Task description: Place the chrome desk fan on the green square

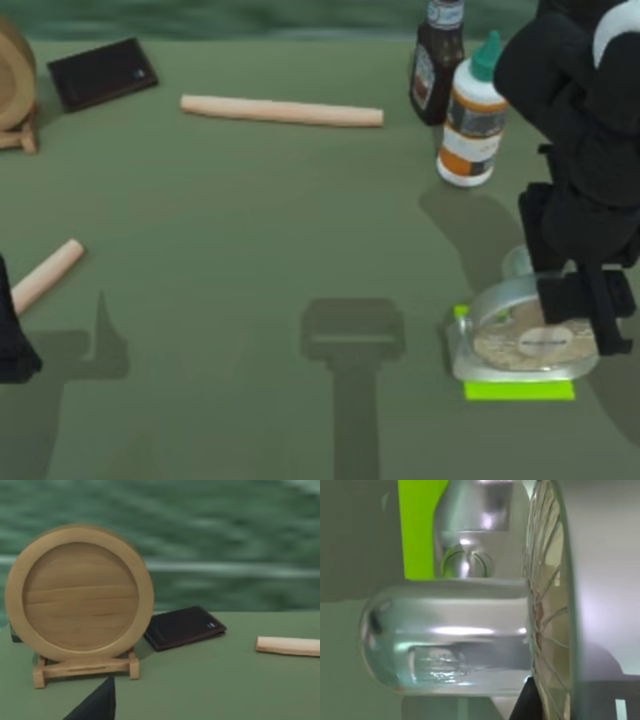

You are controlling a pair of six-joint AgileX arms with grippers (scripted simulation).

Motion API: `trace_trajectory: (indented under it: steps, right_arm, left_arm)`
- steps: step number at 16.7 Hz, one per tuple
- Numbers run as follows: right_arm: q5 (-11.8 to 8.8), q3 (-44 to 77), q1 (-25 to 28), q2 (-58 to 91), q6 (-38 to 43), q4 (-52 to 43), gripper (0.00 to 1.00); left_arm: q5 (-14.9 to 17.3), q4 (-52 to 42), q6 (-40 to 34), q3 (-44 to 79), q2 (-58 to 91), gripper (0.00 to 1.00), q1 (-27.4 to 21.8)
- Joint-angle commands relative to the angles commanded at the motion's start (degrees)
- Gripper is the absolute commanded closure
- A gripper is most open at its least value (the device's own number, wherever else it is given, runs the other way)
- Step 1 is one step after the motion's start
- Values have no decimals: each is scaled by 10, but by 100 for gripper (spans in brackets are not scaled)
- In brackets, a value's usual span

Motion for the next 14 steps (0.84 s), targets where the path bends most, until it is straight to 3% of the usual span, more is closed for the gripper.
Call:
trace_trajectory:
  steps: [8, 14]
  right_arm:
    - [0, 0, 0, 0, 0, 0, 2]
    - [0, 0, 0, 0, 0, 0, 0]
  left_arm:
    - [0, 0, 0, 0, 0, 0, 0]
    - [0, 0, 0, 0, 0, 0, 0]
